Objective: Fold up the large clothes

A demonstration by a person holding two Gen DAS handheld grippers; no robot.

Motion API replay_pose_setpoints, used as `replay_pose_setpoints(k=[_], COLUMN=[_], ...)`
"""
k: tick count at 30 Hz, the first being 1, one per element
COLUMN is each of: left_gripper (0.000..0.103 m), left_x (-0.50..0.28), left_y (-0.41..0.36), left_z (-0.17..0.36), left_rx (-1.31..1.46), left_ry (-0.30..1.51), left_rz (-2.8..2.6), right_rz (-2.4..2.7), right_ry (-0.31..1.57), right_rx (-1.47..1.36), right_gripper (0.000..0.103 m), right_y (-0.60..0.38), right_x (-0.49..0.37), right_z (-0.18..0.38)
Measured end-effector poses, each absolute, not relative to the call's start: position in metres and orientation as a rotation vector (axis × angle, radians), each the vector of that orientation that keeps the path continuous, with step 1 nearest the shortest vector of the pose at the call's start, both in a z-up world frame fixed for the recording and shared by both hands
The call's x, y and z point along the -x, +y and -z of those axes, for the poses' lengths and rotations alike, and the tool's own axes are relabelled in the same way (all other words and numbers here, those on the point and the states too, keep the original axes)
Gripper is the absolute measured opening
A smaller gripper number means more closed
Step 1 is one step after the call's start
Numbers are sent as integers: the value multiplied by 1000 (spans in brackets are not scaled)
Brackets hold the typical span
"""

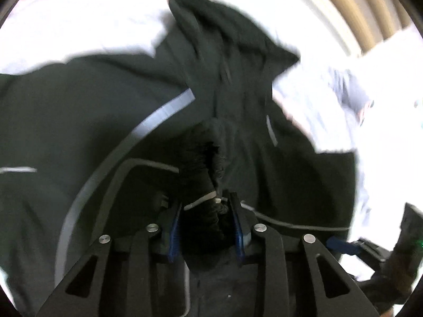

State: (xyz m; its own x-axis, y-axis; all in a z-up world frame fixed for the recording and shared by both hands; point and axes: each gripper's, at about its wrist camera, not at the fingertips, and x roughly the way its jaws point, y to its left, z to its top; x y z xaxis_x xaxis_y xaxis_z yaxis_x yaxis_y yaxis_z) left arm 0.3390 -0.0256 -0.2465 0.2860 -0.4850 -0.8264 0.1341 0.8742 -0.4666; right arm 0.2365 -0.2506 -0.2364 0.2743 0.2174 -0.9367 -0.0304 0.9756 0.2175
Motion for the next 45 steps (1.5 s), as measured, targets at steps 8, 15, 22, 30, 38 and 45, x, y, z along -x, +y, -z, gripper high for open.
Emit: replay_pose_setpoints(k=[8, 15, 22, 30, 38, 45], left_gripper=[16, 13, 30, 56, 56, 58], left_x=[-351, -349, -334, -334, -331, -331], left_y=[103, 168, 101, 24, -49, -62], left_z=[197, 264, 244, 227, 280, 301], left_rx=[410, 443, 379, 161, 141, 53], left_ry=[1058, 1221, 1171, 1158, 1288, 1325], left_rz=[178, -14, 206, 314, 449, 339], right_rz=[-94, 32, 26, -30, 37, 35], right_ry=[1224, 1340, 1337, 1326, 1351, 1333], right_rx=[-88, 2, 45, -73, 36, 85], right_gripper=[72, 73, 79, 79, 79, 80], right_y=[-246, -244, -238, -252, -260, -256], right_x=[-255, -270, -274, -262, -256, -253], right_z=[232, 306, 314, 284, 314, 318])
